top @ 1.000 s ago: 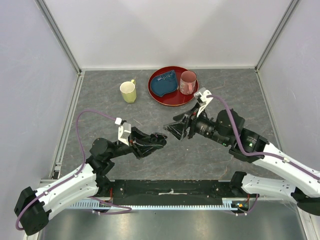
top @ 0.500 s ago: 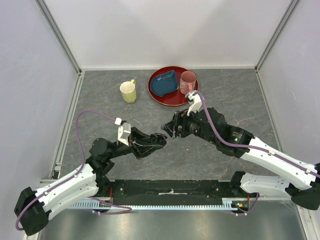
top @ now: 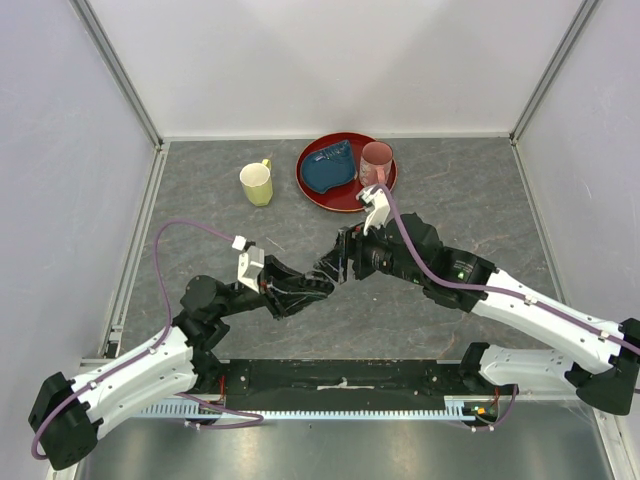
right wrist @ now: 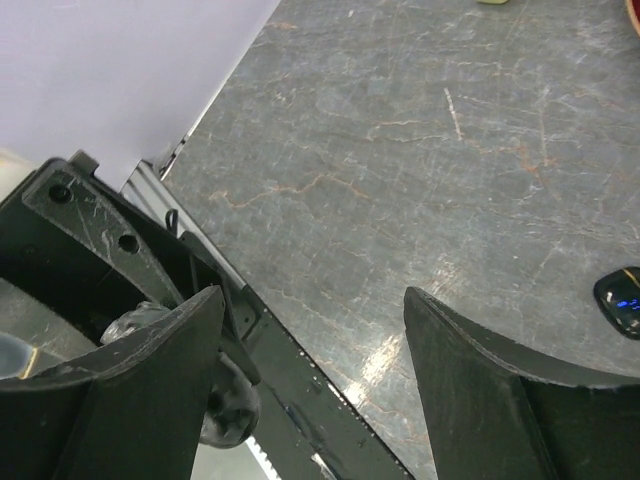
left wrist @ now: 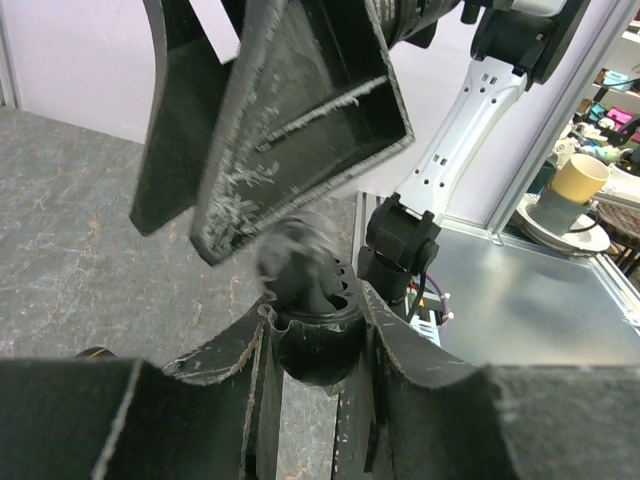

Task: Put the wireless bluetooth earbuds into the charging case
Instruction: Close the charging case, then place the charging case at the center of the board.

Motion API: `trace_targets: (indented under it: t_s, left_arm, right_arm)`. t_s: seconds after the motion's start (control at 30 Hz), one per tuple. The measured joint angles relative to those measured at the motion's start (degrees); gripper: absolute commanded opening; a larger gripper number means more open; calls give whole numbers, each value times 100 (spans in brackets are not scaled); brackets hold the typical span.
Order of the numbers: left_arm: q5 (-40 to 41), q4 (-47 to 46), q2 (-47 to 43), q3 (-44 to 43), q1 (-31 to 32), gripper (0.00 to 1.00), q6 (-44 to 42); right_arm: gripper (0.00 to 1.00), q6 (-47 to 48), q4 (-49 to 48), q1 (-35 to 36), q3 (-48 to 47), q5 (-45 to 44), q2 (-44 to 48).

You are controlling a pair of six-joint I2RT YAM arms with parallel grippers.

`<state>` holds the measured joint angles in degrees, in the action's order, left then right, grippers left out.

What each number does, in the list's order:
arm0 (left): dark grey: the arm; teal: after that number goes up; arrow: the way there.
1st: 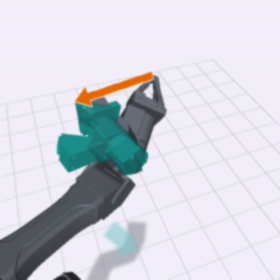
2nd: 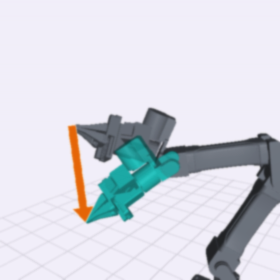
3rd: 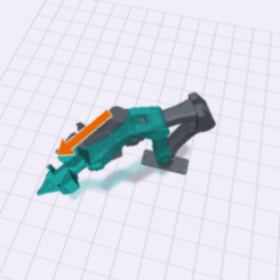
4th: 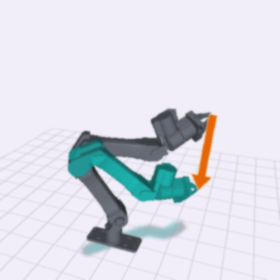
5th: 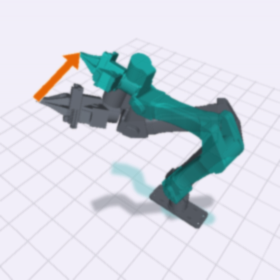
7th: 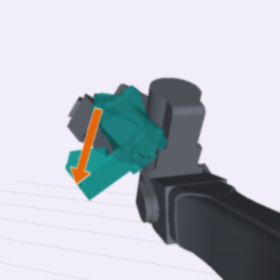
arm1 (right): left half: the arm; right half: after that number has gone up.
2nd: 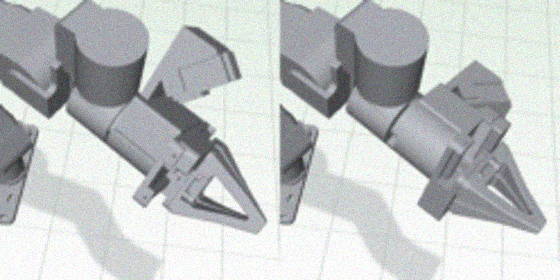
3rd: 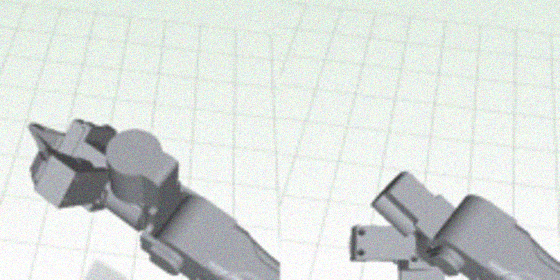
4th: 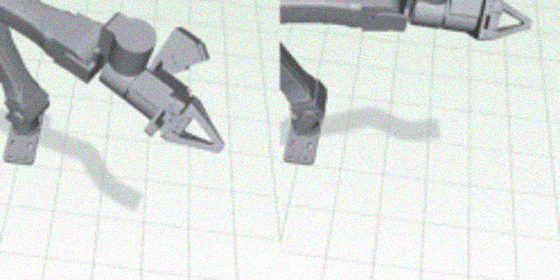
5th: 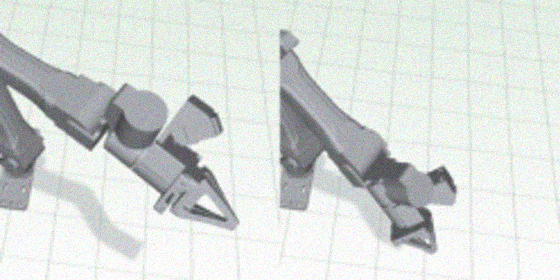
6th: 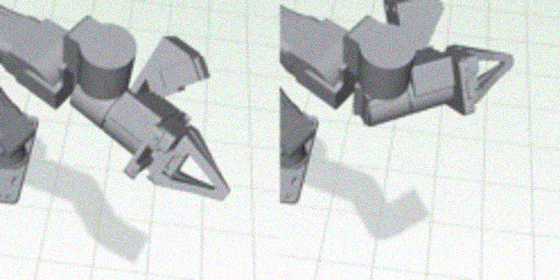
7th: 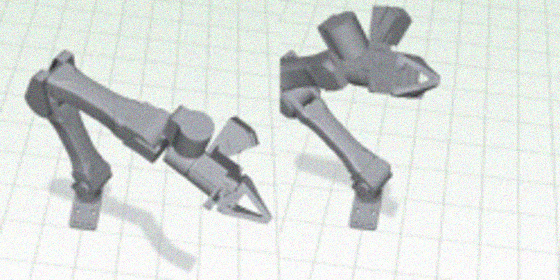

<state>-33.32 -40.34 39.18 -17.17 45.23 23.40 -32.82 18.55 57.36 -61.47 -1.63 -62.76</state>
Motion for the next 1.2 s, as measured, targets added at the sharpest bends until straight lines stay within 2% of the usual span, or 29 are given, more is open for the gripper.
trace_targets:
  t_s: [0.43, 0.9, 1.2]
  left_arm:
    - [35, 81, -208, 114, 42, 2, -2]
    - [422, 79, -133, 114, 22, 2, 0]
    - [470, 293, 76, 111, -9, 2, 0]
  right_arm:
    - [79, -37, -221, -35, 396, 621, 155]
    - [82, -44, -505, -9, 573, 79, 918]
    - [80, -214, -828, -11, 874, 592, 452]
